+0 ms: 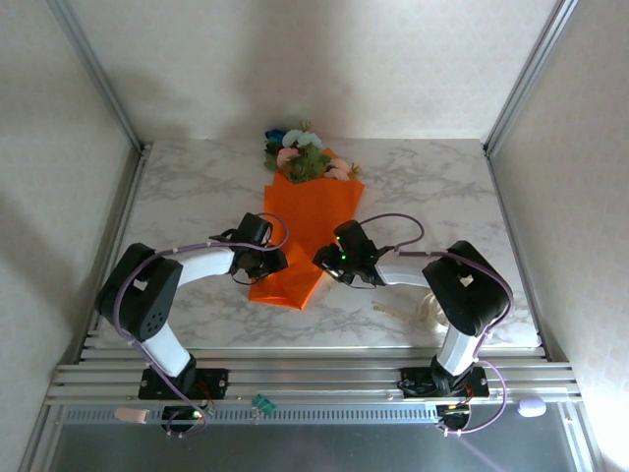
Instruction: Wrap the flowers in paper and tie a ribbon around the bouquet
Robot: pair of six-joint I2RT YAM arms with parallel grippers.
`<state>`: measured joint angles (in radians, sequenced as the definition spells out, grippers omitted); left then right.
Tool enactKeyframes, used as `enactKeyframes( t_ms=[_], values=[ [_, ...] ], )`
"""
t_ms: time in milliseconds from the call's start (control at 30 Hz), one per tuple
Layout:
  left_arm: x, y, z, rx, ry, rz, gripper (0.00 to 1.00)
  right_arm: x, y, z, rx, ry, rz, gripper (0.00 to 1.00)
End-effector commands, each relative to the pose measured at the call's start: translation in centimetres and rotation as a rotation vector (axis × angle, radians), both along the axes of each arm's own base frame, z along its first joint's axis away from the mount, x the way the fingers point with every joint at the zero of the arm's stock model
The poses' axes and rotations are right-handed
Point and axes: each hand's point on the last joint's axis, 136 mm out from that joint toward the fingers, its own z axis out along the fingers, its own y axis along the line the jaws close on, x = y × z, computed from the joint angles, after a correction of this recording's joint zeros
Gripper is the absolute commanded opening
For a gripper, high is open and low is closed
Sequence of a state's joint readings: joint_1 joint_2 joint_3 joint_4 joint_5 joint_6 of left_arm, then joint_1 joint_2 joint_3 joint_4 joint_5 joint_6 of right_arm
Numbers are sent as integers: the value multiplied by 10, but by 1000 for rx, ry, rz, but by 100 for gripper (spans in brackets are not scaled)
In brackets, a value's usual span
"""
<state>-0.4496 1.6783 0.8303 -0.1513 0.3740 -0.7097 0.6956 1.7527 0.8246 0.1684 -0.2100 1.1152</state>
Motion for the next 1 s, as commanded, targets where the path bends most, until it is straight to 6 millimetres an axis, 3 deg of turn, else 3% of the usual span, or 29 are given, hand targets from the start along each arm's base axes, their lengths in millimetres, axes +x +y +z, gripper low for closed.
enactKeyframes(
  t_ms=[0,100,200,367,433,467,533,633,700,800,967],
  values=[
    [-13,9,-18,69,62,-11,28,13,-3,-5,-4,-12,-21,31],
    [-14,8,-19,72,65,-16,27,14,-8,-10,-8,-9,-40,23],
    [-16,9,-20,78,69,-16,27,18,-11,-11,-12,-23,-51,1],
    [-17,11,-21,86,72,-18,27,26,-15,-3,-8,-56,-65,0],
    [-17,11,-21,85,71,-18,27,29,-19,-1,-9,-67,-76,26],
    [-17,11,-21,86,69,-17,27,32,-21,-1,-9,-71,-85,35],
    [-18,12,-22,87,73,-18,27,37,-24,-1,-8,-77,-93,41],
    [-19,12,-23,90,73,-21,26,48,-26,-2,-1,-90,-106,42],
    [-20,12,-24,90,76,-21,26,55,-26,-4,3,-91,-108,32],
    [-21,13,-25,94,80,-22,26,60,-28,-9,1,-83,-114,3],
    [-21,13,-26,99,84,-23,26,66,-35,-2,9,-111,-143,0]
  ],
)
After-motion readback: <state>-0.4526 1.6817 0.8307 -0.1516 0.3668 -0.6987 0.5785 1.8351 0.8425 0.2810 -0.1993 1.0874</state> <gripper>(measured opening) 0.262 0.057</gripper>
